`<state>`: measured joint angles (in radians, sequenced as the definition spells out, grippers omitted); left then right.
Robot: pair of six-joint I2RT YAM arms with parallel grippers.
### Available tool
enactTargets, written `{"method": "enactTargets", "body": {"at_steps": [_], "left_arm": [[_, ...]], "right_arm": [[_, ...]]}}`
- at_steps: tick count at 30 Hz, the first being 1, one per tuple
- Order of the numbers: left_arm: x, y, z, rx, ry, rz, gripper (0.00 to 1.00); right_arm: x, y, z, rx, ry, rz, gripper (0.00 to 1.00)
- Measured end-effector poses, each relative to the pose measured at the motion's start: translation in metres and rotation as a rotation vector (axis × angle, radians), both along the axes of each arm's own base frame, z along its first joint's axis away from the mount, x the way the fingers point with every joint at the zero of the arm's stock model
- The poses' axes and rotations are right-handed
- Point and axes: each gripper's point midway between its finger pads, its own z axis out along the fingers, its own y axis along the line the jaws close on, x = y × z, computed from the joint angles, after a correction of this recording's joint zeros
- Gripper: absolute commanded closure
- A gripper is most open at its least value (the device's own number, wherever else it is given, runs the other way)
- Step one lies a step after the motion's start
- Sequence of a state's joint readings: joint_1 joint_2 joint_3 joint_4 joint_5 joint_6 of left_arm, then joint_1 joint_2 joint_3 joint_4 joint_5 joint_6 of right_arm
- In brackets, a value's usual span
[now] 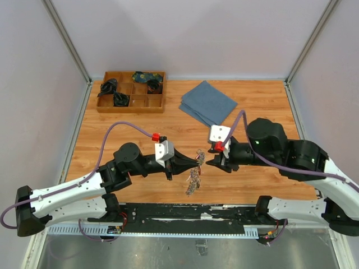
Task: Put the keys on the keyring
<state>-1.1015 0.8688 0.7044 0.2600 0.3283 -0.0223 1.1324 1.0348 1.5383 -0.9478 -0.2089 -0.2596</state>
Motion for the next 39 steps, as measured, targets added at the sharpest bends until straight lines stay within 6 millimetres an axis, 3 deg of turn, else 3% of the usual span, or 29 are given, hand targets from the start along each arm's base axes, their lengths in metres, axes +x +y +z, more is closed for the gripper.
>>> {"method": "enactTargets", "body": {"at_steps": [6, 13, 16, 20, 30, 39], "left_arm": [[0.005, 0.010, -0.007, -0.032, 0.030, 0.056, 0.99], [0.006, 0.017, 0.008, -0.099, 0.021, 0.080, 1.00], [0.005, 0.019, 0.014, -0.121, 0.011, 0.080, 0.99], [0.004, 0.019, 0.017, -0.130, 0.006, 0.079, 0.99], [0.004, 0.019, 0.017, -0.131, 0.006, 0.079, 1.00], [0.004, 0.019, 0.017, -0.131, 0.006, 0.079, 0.99]], "right_arm": [[0.012, -0.012, 0.005, 0.192, 0.021, -0.194, 0.61], [0.015, -0.004, -0.024, 0.402, 0.196, -0.340, 0.59], [0.016, 0.001, -0.041, 0.413, 0.243, -0.362, 0.58], [0.017, 0.008, -0.049, 0.423, 0.268, -0.370, 0.56], [0.014, 0.022, -0.042, 0.463, 0.283, -0.315, 0.53], [0.009, 0.027, -0.053, 0.433, 0.310, -0.289, 0.56]]}}
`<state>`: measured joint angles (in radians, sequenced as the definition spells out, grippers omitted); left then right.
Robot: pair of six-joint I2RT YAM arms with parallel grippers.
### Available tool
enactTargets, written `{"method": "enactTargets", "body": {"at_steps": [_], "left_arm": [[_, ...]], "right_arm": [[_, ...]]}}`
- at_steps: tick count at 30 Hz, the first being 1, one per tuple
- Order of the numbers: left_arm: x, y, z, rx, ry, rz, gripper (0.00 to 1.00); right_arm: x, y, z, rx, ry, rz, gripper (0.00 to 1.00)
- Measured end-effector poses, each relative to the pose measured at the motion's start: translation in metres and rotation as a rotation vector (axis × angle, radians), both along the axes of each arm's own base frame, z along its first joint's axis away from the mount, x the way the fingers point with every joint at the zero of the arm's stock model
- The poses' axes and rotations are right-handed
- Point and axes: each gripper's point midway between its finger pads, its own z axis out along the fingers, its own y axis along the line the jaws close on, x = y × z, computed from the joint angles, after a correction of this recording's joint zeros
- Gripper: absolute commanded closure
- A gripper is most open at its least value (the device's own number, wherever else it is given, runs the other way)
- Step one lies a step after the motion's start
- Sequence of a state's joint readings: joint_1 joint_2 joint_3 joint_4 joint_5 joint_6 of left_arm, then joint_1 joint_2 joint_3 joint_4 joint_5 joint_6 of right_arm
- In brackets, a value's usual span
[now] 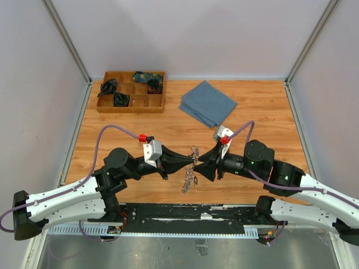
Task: Put the keys on the keyring
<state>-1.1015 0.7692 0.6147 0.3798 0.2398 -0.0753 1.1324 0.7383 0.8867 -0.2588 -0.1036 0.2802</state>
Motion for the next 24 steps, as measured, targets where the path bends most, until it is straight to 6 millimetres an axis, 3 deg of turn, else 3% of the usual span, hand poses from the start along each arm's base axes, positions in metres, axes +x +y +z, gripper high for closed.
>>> {"method": "enactTargets", "body": {"at_steps": [10, 24], "left_arm": [[0.000, 0.000, 0.000, 0.001, 0.000, 0.000, 0.99], [0.000, 0.000, 0.000, 0.000, 0.000, 0.000, 0.99]], "right_arm": [[0.001, 0.001, -0.010, -0.018, 0.019, -0.005, 0.84], [0.003, -0.011, 0.002, 0.016, -0.013, -0.044, 0.91]]}}
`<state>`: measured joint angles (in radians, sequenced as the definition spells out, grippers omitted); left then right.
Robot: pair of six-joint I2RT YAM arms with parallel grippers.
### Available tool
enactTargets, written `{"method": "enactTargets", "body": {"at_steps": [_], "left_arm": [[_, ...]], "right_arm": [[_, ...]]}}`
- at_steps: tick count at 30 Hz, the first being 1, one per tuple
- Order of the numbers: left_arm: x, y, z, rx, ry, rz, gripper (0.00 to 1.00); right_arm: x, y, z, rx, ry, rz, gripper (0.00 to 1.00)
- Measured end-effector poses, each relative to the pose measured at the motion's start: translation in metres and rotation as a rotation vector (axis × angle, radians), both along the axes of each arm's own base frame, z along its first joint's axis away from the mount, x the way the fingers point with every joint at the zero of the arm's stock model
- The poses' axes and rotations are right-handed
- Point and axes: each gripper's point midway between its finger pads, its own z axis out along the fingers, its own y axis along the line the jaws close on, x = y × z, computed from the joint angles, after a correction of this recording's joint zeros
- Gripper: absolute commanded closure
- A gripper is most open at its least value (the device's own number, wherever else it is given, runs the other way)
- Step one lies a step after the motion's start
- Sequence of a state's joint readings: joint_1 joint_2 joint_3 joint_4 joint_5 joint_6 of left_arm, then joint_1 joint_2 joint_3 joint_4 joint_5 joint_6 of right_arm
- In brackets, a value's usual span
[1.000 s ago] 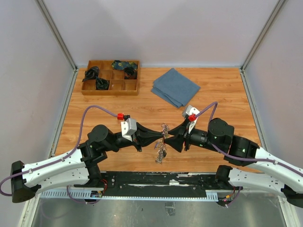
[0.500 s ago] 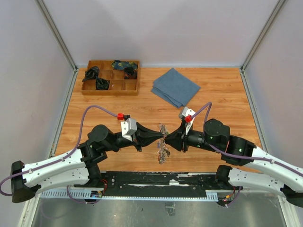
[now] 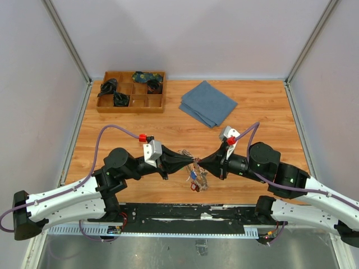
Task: Put the keys on the keyring
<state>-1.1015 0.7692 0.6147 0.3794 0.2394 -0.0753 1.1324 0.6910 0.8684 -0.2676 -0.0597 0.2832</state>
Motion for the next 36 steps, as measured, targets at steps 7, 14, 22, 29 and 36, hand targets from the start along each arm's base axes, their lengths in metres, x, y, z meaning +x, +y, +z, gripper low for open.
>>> {"method": "enactTargets", "body": {"at_steps": [7, 14, 22, 29, 36], "left_arm": [[0.000, 0.000, 0.000, 0.000, 0.000, 0.000, 1.00], [0.000, 0.000, 0.000, 0.000, 0.000, 0.001, 0.99], [0.005, -0.001, -0.010, 0.033, 0.011, 0.021, 0.99], [0.007, -0.002, -0.012, 0.042, 0.015, 0.031, 1.00], [0.009, -0.001, -0.011, 0.036, 0.016, 0.044, 0.99]], "right_arm": [[-0.002, -0.005, 0.007, 0.022, -0.013, -0.002, 0.93], [-0.002, -0.007, 0.010, 0.033, -0.022, -0.007, 0.92], [-0.004, -0.010, 0.015, 0.046, -0.039, 0.005, 0.91], [-0.009, -0.003, 0.008, 0.023, -0.031, 0.050, 0.90], [-0.010, -0.003, -0.004, -0.027, -0.019, 0.059, 0.84]]}}
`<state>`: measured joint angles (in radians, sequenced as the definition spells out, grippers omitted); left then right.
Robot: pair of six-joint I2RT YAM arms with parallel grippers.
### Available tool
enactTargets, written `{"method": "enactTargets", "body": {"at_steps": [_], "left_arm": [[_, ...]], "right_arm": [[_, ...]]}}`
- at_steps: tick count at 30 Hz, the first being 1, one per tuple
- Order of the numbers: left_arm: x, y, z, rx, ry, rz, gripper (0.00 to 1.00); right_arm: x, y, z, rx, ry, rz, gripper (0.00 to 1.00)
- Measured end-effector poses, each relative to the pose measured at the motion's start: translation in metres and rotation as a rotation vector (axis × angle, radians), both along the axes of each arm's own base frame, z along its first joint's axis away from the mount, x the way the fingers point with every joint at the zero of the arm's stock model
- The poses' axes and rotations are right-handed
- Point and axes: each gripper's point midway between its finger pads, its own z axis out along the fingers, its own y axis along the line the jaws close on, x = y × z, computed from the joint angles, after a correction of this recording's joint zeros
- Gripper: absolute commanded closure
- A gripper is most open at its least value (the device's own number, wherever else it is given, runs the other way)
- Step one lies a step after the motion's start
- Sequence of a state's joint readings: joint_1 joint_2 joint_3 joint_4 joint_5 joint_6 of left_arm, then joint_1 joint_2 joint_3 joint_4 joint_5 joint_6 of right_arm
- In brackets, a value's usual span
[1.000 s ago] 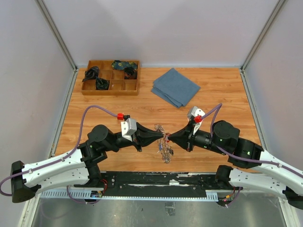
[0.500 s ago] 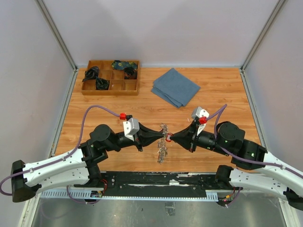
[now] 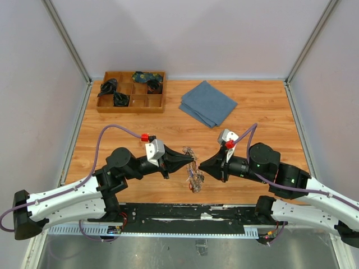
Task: Put the keys on the keyring
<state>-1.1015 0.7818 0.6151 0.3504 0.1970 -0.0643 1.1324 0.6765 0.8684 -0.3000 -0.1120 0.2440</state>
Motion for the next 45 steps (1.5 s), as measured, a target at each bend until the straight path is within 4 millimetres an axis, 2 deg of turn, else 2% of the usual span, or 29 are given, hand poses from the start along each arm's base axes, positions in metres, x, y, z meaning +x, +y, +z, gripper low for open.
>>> {"method": "enactTargets", "body": {"at_steps": [3, 10, 16, 19, 22, 25, 27, 32, 35, 37, 39, 41, 45], "left_arm": [[0.000, 0.001, 0.001, -0.004, -0.002, 0.000, 0.99], [0.000, 0.001, 0.002, -0.007, -0.002, 0.004, 0.99], [0.009, 0.003, 0.000, -0.005, 0.021, 0.054, 0.99], [0.019, 0.003, -0.010, 0.022, 0.050, 0.107, 0.99], [0.033, 0.005, -0.028, 0.075, 0.090, 0.172, 0.99], [0.055, 0.011, -0.046, 0.137, 0.138, 0.248, 1.00], [0.073, 0.014, -0.053, 0.166, 0.162, 0.296, 0.99], [0.115, 0.011, -0.059, 0.215, 0.202, 0.380, 0.99], [0.142, 0.004, -0.063, 0.232, 0.224, 0.407, 0.99], [0.158, -0.001, -0.069, 0.240, 0.242, 0.419, 0.99], [0.172, -0.005, -0.072, 0.241, 0.258, 0.423, 0.99], [0.185, -0.010, -0.074, 0.232, 0.268, 0.422, 0.99], [0.198, -0.017, -0.076, 0.210, 0.281, 0.420, 0.96]], "right_arm": [[0.001, -0.001, -0.005, -0.022, 0.002, -0.005, 0.71], [0.006, -0.004, -0.006, -0.031, -0.011, -0.034, 0.54], [0.022, -0.023, -0.005, -0.052, -0.050, -0.151, 0.30], [0.038, -0.039, -0.002, -0.104, -0.082, -0.257, 0.24], [0.056, -0.055, 0.008, -0.179, -0.114, -0.375, 0.19], [0.071, -0.064, 0.020, -0.241, -0.131, -0.466, 0.16], [0.080, -0.069, 0.020, -0.269, -0.115, -0.505, 0.15], [0.118, -0.106, -0.022, -0.385, 0.073, -0.672, 0.12], [0.135, -0.132, -0.062, -0.405, 0.246, -0.753, 0.09], [0.133, -0.146, -0.091, -0.405, 0.362, -0.778, 0.09], [0.126, -0.151, -0.108, -0.390, 0.434, -0.778, 0.07], [0.120, -0.150, -0.110, -0.361, 0.453, -0.771, 0.07], [0.112, -0.147, -0.092, -0.281, 0.411, -0.754, 0.05]]}}
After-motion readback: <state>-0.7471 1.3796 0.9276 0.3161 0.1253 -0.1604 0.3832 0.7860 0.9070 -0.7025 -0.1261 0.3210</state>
